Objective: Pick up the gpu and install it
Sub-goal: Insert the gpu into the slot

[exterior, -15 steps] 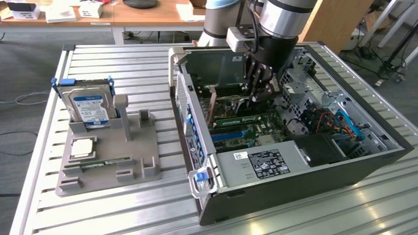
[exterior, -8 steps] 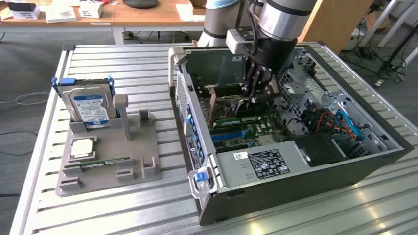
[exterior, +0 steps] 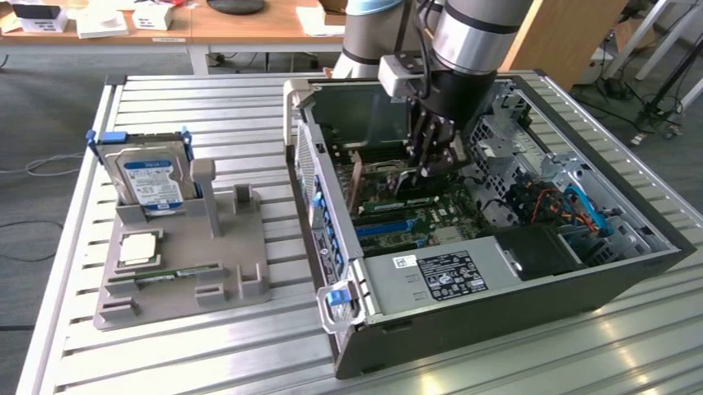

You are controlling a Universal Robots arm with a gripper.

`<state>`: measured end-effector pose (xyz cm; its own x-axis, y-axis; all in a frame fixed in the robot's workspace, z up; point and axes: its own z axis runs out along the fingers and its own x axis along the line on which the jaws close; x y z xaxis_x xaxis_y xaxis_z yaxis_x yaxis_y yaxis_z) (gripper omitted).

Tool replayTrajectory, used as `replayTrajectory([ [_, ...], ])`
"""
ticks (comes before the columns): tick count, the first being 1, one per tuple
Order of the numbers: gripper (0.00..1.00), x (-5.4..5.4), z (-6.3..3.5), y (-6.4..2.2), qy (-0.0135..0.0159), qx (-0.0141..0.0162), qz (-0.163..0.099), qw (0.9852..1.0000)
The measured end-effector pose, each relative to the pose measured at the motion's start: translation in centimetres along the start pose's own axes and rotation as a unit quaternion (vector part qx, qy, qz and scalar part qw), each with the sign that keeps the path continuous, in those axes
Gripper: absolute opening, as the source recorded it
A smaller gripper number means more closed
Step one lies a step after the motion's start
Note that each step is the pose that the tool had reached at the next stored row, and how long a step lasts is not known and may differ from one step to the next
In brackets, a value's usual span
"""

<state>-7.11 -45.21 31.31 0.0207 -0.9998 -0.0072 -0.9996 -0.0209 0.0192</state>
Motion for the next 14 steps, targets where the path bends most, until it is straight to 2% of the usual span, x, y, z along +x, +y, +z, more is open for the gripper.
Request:
replayTrajectory([
  [14,0.27,0.01,0.87,-0.01,0.0000,0.0000,0.000,1.0000],
])
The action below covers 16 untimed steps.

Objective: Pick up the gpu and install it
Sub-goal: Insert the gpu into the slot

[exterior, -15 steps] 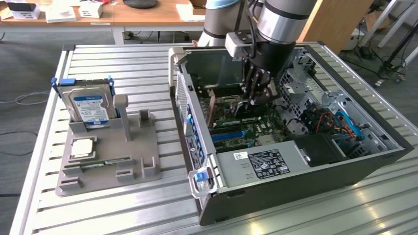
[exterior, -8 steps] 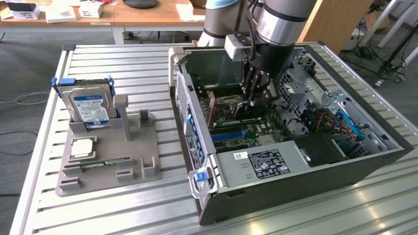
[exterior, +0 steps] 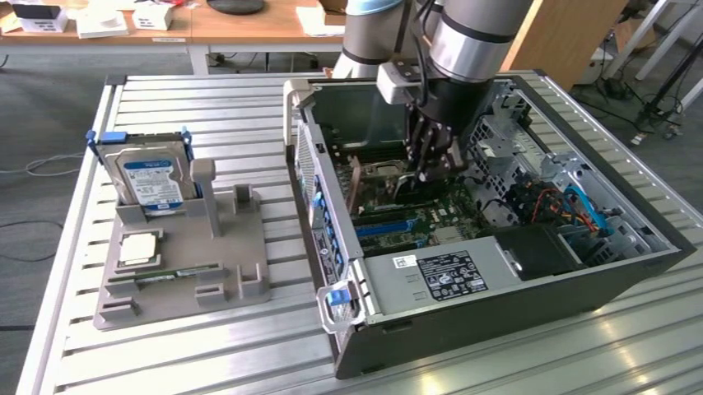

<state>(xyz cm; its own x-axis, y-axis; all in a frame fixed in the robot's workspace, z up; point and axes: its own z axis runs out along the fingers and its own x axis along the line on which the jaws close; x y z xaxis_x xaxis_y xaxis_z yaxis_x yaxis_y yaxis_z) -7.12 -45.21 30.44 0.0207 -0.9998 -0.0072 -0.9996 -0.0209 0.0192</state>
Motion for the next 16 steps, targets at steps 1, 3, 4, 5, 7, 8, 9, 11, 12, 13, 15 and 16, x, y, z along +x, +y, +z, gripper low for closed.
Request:
replayTrajectory([
  [1,0.27,0.00,0.05,0.00,0.0000,0.0000,0.000,1.0000],
  [3,0.27,0.00,0.12,0.00,0.0001,-0.0001,0.000,1.0000],
  [4,0.27,0.00,0.14,0.00,0.0001,-0.0001,0.000,1.0000],
  [5,0.27,0.00,0.15,0.00,0.0000,0.0000,0.000,1.0000],
  [7,0.27,0.00,0.16,0.00,0.0000,0.0000,0.000,1.0000],
  [8,0.27,0.00,0.16,0.01,0.0000,0.0000,0.000,1.0000],
  [9,0.27,-0.01,0.16,0.06,-0.0001,0.0000,0.000,1.0000],
  [11,0.27,-0.01,0.17,0.15,-0.0001,0.0001,0.000,1.0000],
  [12,0.27,-0.01,0.17,0.21,0.0000,0.0000,0.000,1.0000],
  [13,0.27,-0.01,0.16,0.26,0.0000,0.0000,0.000,1.0000],
  [15,0.27,-0.01,0.17,0.32,0.0000,0.0000,0.000,1.0000],
  [16,0.27,-0.01,0.17,0.35,0.0000,0.0000,0.000,1.0000],
])
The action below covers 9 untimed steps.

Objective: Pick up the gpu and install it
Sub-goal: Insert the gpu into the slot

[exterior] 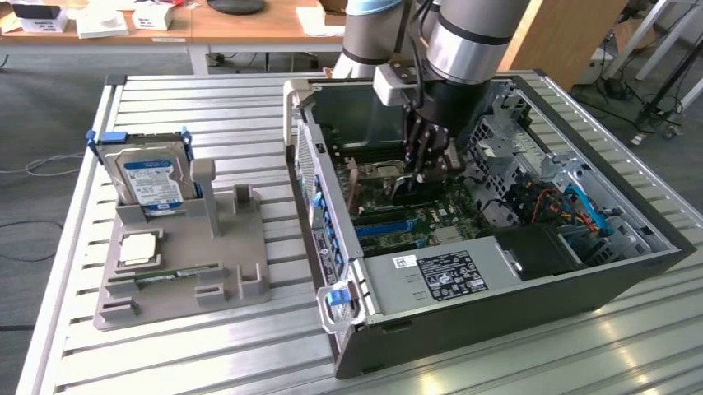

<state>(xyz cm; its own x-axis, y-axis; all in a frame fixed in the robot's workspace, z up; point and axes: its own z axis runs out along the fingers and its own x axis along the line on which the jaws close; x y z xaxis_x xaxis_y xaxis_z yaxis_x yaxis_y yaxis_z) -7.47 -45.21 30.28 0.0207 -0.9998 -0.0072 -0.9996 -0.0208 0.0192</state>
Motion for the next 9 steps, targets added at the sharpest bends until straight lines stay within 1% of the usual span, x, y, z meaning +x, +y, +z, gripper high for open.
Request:
replayTrajectory([
  [9,0.27,0.00,0.13,0.02,0.0000,0.0000,0.000,1.0000],
])
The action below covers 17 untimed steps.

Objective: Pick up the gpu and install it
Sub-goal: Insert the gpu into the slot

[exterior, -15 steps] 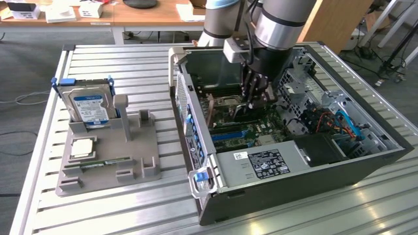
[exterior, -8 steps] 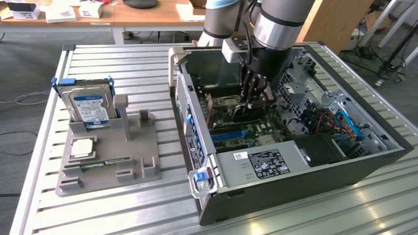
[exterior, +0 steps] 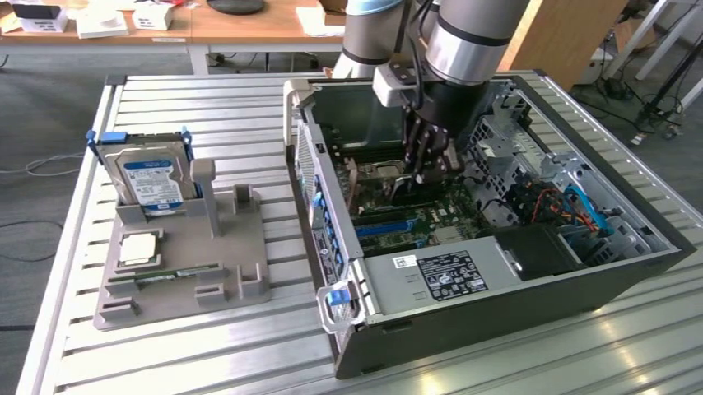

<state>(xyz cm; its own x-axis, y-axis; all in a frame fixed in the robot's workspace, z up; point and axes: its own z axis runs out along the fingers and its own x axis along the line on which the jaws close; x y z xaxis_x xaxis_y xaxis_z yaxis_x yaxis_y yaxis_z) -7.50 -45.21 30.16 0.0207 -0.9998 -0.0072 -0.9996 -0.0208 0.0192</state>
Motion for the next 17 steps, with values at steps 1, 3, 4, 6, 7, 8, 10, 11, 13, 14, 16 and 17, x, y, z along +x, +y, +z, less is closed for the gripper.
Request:
replayTrajectory([
  [1,0.27,0.0,0.05,0.00,0.0000,0.0000,0.000,1.0000],
  [3,0.27,0.0,0.16,0.00,0.0000,0.0000,0.000,1.0000],
  [4,0.27,0.0,0.23,-0.01,0.0000,0.0000,0.000,1.0000],
  [6,0.27,0.0,0.37,-0.01,0.0000,0.0000,0.000,1.0000],
  [7,0.27,0.0,0.43,-0.01,0.0000,0.0000,0.000,1.0000],
  [8,0.27,0.0,0.51,-0.01,0.0000,0.0000,0.000,1.0000],
  [10,0.27,0.0,0.66,-0.01,0.0000,0.0000,0.000,1.0000],
  [11,0.27,0.0,0.73,-0.01,0.0000,0.0000,0.000,1.0000],
  [13,0.27,0.0,0.88,-0.01,0.0000,0.0000,0.000,1.0000],
  [14,0.27,0.0,0.95,-0.01,0.0000,0.0000,0.000,1.0000],
  [16,0.27,0.0,1.07,-0.01,0.0000,0.0000,0.000,1.0000],
  [17,0.27,0.0,1.11,-0.01,0.0000,0.0000,0.000,1.0000],
])
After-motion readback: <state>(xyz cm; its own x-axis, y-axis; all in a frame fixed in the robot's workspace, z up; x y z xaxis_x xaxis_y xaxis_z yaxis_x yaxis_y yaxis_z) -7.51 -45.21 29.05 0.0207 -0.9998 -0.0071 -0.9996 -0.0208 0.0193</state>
